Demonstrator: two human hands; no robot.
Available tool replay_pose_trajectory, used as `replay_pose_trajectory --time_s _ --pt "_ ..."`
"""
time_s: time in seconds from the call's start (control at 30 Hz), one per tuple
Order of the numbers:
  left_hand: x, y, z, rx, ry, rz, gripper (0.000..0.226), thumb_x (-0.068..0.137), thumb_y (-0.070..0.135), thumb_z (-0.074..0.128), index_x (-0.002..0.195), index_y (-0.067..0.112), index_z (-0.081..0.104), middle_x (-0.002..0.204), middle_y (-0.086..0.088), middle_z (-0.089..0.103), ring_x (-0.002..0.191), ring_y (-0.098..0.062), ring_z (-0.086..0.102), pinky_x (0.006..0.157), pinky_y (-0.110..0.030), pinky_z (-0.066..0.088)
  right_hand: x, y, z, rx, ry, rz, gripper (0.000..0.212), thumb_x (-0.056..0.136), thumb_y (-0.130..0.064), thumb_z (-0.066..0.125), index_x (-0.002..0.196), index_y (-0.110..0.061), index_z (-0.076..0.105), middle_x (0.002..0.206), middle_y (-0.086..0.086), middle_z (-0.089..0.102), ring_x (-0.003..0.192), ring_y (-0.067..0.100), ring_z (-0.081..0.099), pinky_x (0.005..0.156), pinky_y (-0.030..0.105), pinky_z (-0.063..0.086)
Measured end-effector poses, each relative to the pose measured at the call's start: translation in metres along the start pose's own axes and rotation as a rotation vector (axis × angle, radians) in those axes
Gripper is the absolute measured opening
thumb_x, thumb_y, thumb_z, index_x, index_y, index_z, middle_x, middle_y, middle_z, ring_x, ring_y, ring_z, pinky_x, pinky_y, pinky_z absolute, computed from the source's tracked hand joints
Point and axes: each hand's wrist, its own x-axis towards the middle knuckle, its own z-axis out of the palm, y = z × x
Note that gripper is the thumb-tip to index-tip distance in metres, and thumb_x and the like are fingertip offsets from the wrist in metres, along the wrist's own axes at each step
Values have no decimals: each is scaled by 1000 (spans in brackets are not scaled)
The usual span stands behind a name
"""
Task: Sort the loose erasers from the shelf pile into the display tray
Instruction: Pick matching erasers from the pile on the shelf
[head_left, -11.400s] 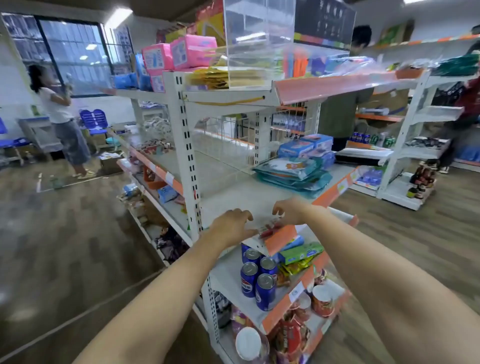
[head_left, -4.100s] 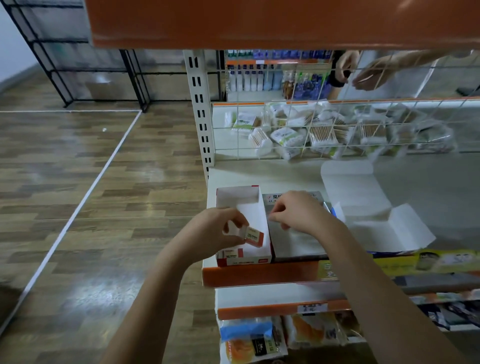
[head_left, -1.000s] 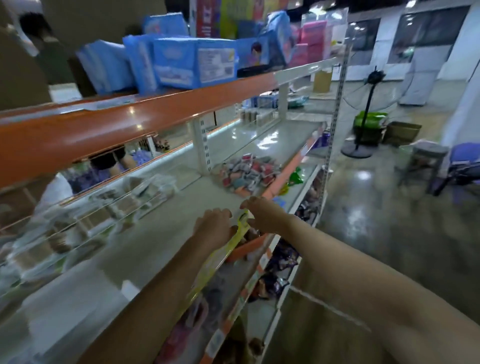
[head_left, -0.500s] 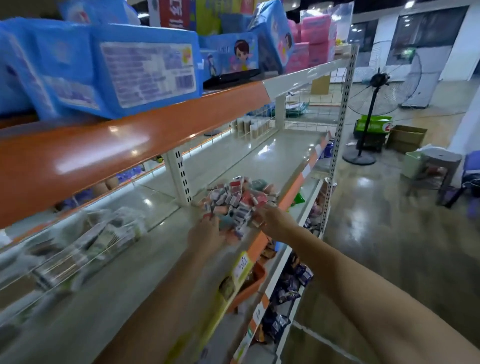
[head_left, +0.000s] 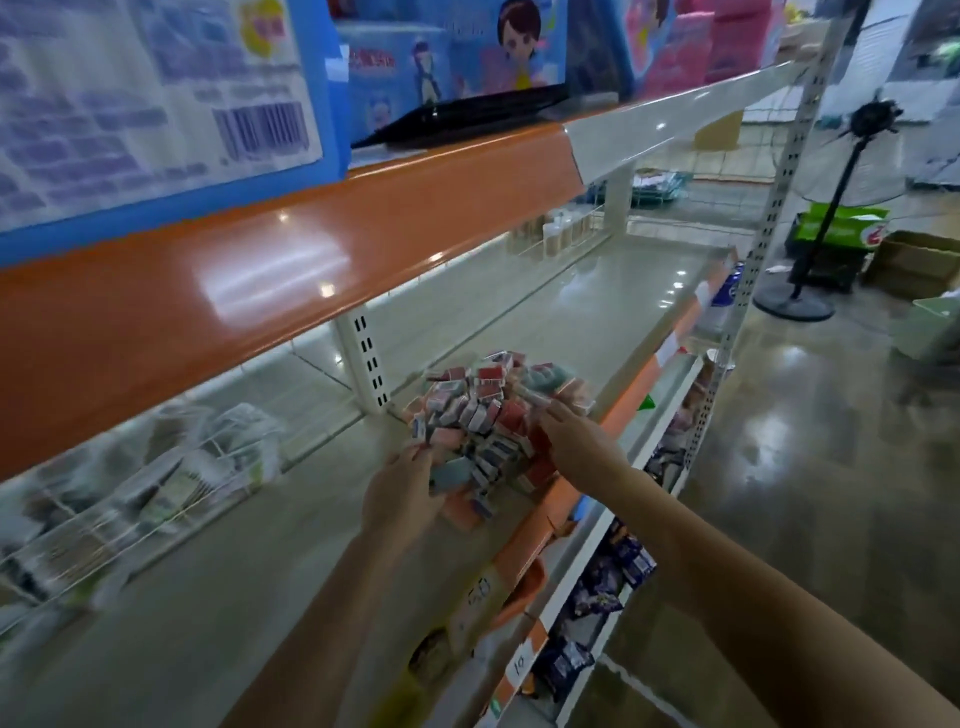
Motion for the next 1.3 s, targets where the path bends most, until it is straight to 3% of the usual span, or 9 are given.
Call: replay_pose_trajectory --time_s 0.2,0.33,0.43,0.5,0.67,0.73,0.9,1.1,1.3 --pt "-10 11 8 3 50 -88 46 86 27 62 129 22 50 125 3 54 112 -17 50 87 -30 42 5 18 0 57 -15 -122 42 90 -10 51 132 -12 48 146 4 37 129 26 41 102 36 41" --pt "-12 12 4 -55 89 -152 40 83 23 67 121 23 56 121 3 57 111 -17 48 85 -28 39 9 24 -3 133 -3 -236 33 91 -20 53 123 -12 56 147 7 36 125 26 44 99 39 45" --pt "-17 13 0 -87 140 -180 38 81 24 69 118 24 58 117 4 59 109 -15 49 85 -27 40 17 22 -3 261 21 -270 23 90 -21 60 110 -11 65 124 8 56 107 22 56 88 36 50" --pt "-23 14 -3 -107 177 -197 36 80 26 70 115 24 59 114 5 60 106 -13 50 83 -25 40 22 16 -9 359 30 -261 24 90 -25 61 110 -13 65 112 -1 57 96 10 52 81 21 43" --pt "-46 15 -14 -151 254 -231 33 82 26 69 114 23 62 110 6 61 104 -12 50 78 -20 34 32 -7 -12 569 -91 -317 21 90 -22 61 108 -12 67 81 -16 56 71 -5 54 66 7 42" --pt "-61 13 -22 -149 288 -273 31 82 25 69 112 22 62 108 7 60 103 -11 50 76 -18 32 34 -21 -9 623 -190 -344 21 91 -23 59 109 -15 67 77 -21 54 65 -10 53 62 5 40" --pt "-107 -2 -44 -132 369 -390 31 81 22 71 110 21 64 100 12 55 99 -9 50 76 -17 32 29 -75 -6 819 -385 -428 9 90 -15 60 93 -16 69 71 -9 59 60 -2 56 59 10 43" --pt "-190 -36 -72 -63 453 -552 32 77 20 74 108 21 66 102 6 62 97 -11 51 77 -18 35 10 -165 6 919 -546 -498 12 88 -13 62 96 -18 68 76 -1 67 71 15 64 72 29 52" --pt "-298 -58 -105 25 542 -701 31 74 21 77 104 20 68 98 7 65 90 -10 50 73 -18 34 -35 -264 4 919 -638 -690 13 89 -14 60 99 -17 69 74 -6 67 62 -1 61 64 15 50"
